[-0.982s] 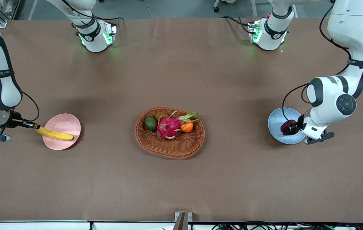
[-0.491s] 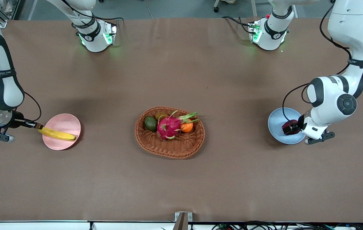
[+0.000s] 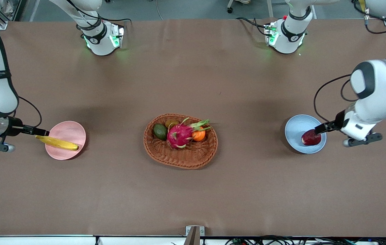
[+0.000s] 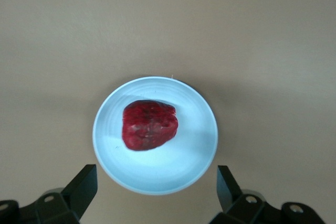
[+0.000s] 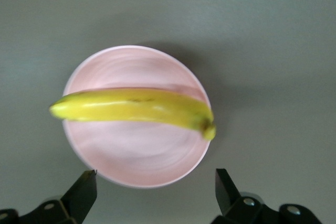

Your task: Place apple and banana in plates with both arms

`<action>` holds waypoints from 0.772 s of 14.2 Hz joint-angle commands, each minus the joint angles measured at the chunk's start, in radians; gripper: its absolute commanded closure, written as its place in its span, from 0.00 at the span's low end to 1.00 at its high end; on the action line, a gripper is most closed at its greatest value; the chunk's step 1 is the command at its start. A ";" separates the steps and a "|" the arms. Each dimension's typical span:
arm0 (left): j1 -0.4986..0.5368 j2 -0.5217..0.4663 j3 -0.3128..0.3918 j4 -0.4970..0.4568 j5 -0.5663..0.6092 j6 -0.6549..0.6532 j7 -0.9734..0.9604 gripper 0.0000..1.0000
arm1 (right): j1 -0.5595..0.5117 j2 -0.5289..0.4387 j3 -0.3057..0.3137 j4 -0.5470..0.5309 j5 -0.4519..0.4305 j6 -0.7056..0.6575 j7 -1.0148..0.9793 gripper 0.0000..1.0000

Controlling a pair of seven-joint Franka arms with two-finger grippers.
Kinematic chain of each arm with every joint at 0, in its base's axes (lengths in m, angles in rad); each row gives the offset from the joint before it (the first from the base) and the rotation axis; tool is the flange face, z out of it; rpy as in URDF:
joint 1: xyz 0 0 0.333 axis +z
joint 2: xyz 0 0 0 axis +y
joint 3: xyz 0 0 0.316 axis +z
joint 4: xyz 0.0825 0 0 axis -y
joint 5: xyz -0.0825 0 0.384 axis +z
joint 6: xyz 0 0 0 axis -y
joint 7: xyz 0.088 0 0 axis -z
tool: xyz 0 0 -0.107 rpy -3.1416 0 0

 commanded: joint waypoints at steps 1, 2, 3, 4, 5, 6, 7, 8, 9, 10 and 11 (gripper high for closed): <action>0.008 -0.069 -0.007 0.107 0.019 -0.159 0.025 0.00 | 0.038 -0.029 0.000 0.092 -0.018 -0.111 -0.003 0.00; 0.008 -0.082 -0.011 0.165 0.022 -0.221 0.026 0.00 | 0.053 -0.039 0.000 0.112 -0.044 -0.139 0.002 0.00; 0.006 -0.089 -0.013 0.220 0.024 -0.272 0.035 0.00 | 0.069 -0.057 0.000 0.139 -0.073 -0.171 0.006 0.00; 0.006 -0.091 -0.013 0.268 0.024 -0.312 0.055 0.00 | 0.085 -0.068 -0.001 0.165 -0.084 -0.212 0.008 0.00; 0.005 -0.094 -0.013 0.320 0.024 -0.360 0.072 0.00 | 0.095 -0.074 -0.003 0.196 -0.088 -0.255 0.009 0.00; 0.006 -0.100 -0.013 0.364 0.024 -0.416 0.089 0.00 | 0.096 -0.074 -0.001 0.240 -0.089 -0.310 0.008 0.00; 0.008 -0.114 -0.011 0.398 0.022 -0.447 0.092 0.00 | 0.096 -0.072 0.000 0.286 -0.100 -0.361 0.008 0.00; 0.008 -0.124 -0.011 0.412 0.022 -0.451 0.092 0.00 | 0.096 -0.072 0.002 0.316 -0.101 -0.394 0.006 0.00; 0.008 -0.143 -0.010 0.417 0.022 -0.451 0.092 0.00 | 0.098 -0.071 0.002 0.345 -0.103 -0.401 0.003 0.00; 0.008 -0.151 -0.010 0.426 0.022 -0.451 0.092 0.00 | 0.105 -0.066 0.000 0.374 -0.114 -0.414 0.002 0.00; 0.008 -0.151 -0.007 0.431 0.024 -0.451 0.092 0.00 | 0.107 -0.065 0.000 0.394 -0.118 -0.432 0.002 0.00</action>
